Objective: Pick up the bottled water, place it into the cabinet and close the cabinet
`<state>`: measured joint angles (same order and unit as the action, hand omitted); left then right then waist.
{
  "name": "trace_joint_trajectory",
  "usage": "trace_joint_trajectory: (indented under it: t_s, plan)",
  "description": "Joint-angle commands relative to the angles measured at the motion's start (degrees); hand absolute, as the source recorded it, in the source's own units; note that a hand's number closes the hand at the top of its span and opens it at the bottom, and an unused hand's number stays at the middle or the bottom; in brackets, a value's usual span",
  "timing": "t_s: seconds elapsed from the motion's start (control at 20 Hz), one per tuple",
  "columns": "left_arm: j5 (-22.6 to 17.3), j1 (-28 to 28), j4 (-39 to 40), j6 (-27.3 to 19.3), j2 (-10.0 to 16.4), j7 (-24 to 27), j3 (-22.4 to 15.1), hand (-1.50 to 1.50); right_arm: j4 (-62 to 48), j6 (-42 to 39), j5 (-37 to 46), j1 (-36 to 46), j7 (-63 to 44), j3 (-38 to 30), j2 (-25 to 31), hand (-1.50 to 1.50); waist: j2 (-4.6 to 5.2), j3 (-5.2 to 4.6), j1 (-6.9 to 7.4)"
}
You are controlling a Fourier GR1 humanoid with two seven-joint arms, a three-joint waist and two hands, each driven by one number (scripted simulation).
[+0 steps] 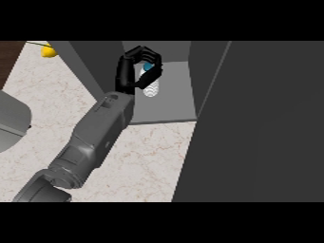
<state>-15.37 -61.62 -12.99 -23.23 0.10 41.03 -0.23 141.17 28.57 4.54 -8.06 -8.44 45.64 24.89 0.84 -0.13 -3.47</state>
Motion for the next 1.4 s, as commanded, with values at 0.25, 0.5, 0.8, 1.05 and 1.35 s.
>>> trace_joint_trajectory:
  t_s: [0.25,0.5,0.8,1.05,1.35]
  plan:
    - [-4.74,4.63,-5.21,16.26,-0.1,0.87,-1.68,1.5,6.12,1.03,3.77,-2.73,-3.17,0.93,2.32,-1.5,-1.08,0.07,1.95]
    - [-9.18,7.8,-9.44,23.09,-0.11,-1.71,-4.02,1.5,7.87,2.35,4.64,-2.87,-3.98,-0.01,3.63,-1.5,-1.33,0.04,2.2]
    - [-11.53,16.88,-21.73,25.49,-0.1,-5.84,-7.71,1.5,4.2,3.44,4.08,-0.57,-4.2,-1.55,3.19,-1.5,-1.98,0.08,5.3]
    - [-13.09,25.94,-30.96,25.2,0.45,-6.12,-11.01,1.5,4.33,2.89,2.76,-2.45,-2.06,-1.44,6.18,-1.5,-2.37,0.11,6.51]
    - [-13.94,36.91,-45.46,25.76,4.28,-10.51,-15.07,1.5,6.45,0.9,0.42,-0.23,-5.33,-2.15,8.91,1.5,-2.13,0.09,7.13]
